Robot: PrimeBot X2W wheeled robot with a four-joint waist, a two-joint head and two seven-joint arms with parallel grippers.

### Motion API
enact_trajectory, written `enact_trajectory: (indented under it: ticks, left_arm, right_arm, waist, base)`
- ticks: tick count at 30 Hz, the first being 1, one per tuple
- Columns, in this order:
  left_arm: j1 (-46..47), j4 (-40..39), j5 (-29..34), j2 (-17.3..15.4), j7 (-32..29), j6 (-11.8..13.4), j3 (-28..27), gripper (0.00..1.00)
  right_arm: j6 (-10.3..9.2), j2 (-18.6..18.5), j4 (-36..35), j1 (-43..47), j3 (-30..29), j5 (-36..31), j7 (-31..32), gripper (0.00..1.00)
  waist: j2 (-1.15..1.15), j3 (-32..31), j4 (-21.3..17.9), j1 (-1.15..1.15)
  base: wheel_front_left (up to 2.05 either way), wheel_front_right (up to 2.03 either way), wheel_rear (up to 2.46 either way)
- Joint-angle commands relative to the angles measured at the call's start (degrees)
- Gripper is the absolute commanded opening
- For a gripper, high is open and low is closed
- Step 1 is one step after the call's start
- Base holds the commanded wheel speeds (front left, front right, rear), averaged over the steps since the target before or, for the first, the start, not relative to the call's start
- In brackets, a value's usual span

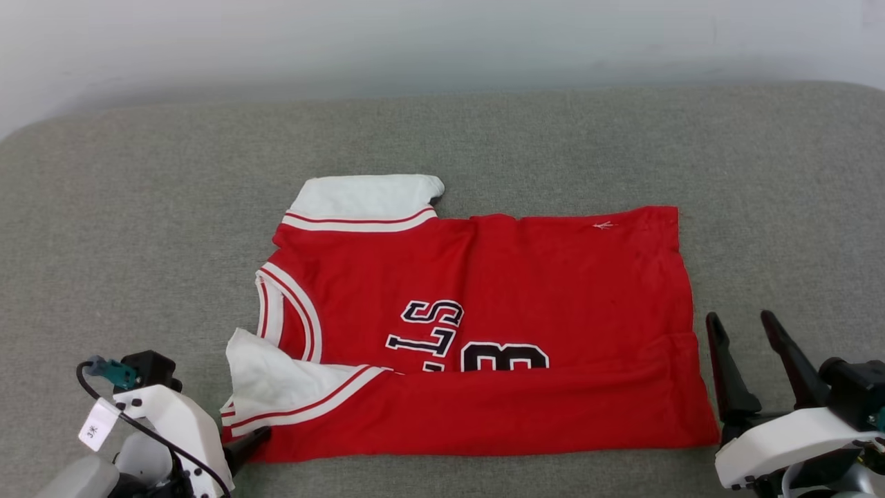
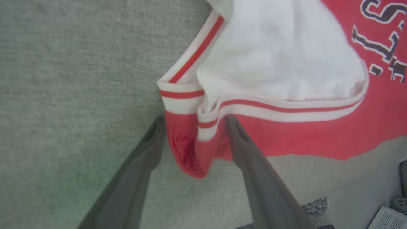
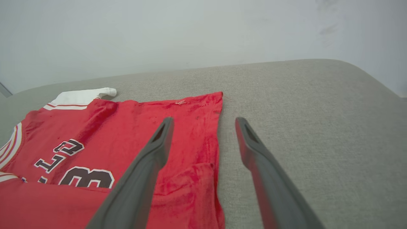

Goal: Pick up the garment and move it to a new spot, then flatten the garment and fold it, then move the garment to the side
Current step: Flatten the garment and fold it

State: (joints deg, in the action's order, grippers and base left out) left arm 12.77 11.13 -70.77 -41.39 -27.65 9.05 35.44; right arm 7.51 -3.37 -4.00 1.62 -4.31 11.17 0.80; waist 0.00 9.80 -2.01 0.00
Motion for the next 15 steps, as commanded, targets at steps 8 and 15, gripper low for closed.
enact_trajectory:
  ticks: [8, 15]
  left_arm:
    - [1.2, 3.7, 0.1, 4.3, 1.1, -3.7, 1.8, 0.00]
    - [2.0, -0.5, 2.8, 1.8, 5.9, -3.0, -0.3, 0.00]
  right_arm:
    - [-0.05, -0.7, -0.7, 0.6, -4.3, 0.5, 4.2, 1.00]
    - [-0.04, -6.9, 1.7, 2.3, -5.7, 6.4, 21.1, 1.00]
  waist:
    - [0.00, -0.3, 0.3, 0.00]
    - [0.00, -1.8, 2.3, 0.00]
  base:
    - [0.00, 0.00, 0.00]
    - [0.00, 0.00, 0.00]
